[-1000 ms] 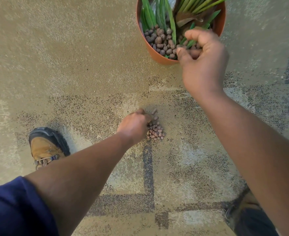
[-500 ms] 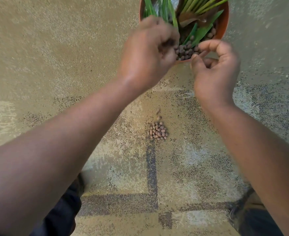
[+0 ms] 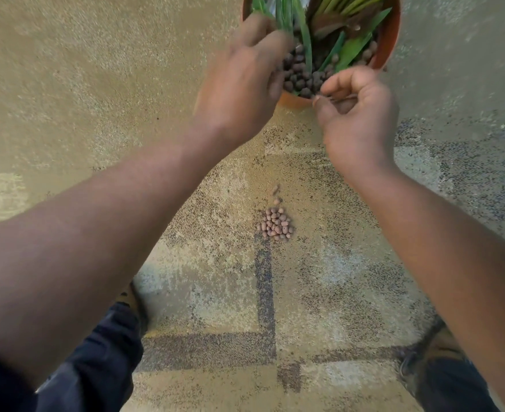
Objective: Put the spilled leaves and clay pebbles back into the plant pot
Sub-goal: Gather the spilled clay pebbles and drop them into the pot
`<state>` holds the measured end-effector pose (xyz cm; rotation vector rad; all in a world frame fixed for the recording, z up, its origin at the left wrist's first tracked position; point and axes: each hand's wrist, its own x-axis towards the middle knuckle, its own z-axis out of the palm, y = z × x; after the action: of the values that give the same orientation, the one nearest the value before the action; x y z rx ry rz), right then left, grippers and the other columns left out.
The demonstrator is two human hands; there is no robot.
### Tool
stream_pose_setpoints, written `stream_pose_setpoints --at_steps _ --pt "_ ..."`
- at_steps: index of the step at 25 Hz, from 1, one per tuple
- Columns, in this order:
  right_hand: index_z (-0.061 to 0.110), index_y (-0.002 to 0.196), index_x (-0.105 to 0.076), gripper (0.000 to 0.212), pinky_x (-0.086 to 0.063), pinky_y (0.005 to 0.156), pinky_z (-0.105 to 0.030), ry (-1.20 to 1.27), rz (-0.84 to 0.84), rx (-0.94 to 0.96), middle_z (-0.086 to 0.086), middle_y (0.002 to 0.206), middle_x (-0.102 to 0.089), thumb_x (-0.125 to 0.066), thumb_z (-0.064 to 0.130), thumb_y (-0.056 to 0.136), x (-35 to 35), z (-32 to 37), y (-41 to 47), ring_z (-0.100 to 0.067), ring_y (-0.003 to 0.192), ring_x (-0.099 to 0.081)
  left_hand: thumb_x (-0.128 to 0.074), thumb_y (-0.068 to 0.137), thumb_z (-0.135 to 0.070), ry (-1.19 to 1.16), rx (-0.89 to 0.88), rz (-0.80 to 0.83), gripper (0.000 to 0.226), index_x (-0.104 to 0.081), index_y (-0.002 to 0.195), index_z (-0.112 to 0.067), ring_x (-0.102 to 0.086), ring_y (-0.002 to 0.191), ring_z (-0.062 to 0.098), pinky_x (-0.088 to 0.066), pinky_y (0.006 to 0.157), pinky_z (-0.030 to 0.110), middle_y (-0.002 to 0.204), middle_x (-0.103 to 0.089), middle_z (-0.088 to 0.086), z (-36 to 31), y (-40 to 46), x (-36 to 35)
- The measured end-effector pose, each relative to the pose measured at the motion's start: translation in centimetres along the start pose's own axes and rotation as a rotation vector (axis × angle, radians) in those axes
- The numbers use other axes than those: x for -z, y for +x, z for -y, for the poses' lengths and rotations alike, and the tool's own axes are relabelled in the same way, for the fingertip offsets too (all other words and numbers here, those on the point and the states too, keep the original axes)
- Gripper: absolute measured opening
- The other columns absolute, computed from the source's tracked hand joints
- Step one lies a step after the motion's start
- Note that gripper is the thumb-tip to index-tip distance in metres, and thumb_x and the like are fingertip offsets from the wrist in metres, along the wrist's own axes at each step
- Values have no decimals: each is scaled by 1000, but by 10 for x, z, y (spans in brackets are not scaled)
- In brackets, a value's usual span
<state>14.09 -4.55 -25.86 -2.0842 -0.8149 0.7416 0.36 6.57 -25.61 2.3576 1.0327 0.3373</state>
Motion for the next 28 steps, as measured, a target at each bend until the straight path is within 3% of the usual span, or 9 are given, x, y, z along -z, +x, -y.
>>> stream_pose_setpoints --at_steps 3,5,7,10,12,16,19,23,28 --pt "22 89 -66 21 -51 63 -12 -89 203 -45 5 90 -67 -73 2 87 -1 -20 -29 -1 73 -60 -54 91 1 -92 -83 -69 13 -61 102 0 -58 100 30 -56 75 45 114 -56 19 -2 -42 -21" --pt "25 93 -63 23 -50 64 -14 -220 429 -213 11 94 -64 -71 4 90 -2 -43 -51 -2 78 -62 -62 91 -3 -127 125 155 25 -62 115 -11 -60 102 21 -59 85 35 120 -57 8 1 -80 -42" --pt "22 106 -61 25 -57 71 -22 -390 620 -367 6 100 -65 -72 8 89 -4 -67 -76 -11 82 -65 -74 86 -11 -96 368 522 52 -53 133 -21 -63 107 19 -53 91 23 127 -55 0 5 -118 -65" --pt "16 129 -48 54 -63 73 -35 -532 726 -455 -1 104 -63 -78 16 84 -18 -87 -114 -22 85 -68 -80 80 -15 -28 402 815 74 -40 142 -23 -64 114 27 -60 86 29 131 -56 3 2 -162 -90" --pt "21 128 -42 55 -63 67 -36 -470 638 -486 -3 106 -61 -77 18 87 -31 -94 -129 -24 84 -68 -76 84 -13 -27 427 761 69 -40 141 -24 -66 110 30 -61 77 27 132 -57 6 -3 -174 -100" --pt "16 99 -57 7 -50 53 -22 -328 436 -596 1 91 -63 -62 21 99 -57 -102 -132 -18 78 -62 -62 97 -10 -44 436 621 39 -50 133 -22 -65 84 22 -61 66 26 112 -61 7 -12 -177 -107" --pt "13 92 -64 14 -44 44 -12 -274 406 -612 4 83 -64 -58 21 102 -58 -102 -134 -14 73 -61 -56 102 -13 -59 394 595 19 -60 119 -18 -61 75 19 -60 65 30 99 -58 4 -15 -177 -104" --pt "18 104 -69 7 -59 63 -26 -318 478 -503 3 91 -70 -66 19 97 -49 -101 -133 -14 79 -67 -57 102 -13 -76 393 602 17 -68 116 -17 -65 80 21 -61 69 29 102 -62 4 -7 -177 -103" --pt "29 98 -69 15 -54 56 -15 -230 439 -516 8 88 -71 -71 15 93 -41 -97 -130 -5 75 -68 -53 103 -9 -129 445 578 21 -70 115 -15 -68 88 22 -61 69 23 104 -66 3 5 -178 -100"
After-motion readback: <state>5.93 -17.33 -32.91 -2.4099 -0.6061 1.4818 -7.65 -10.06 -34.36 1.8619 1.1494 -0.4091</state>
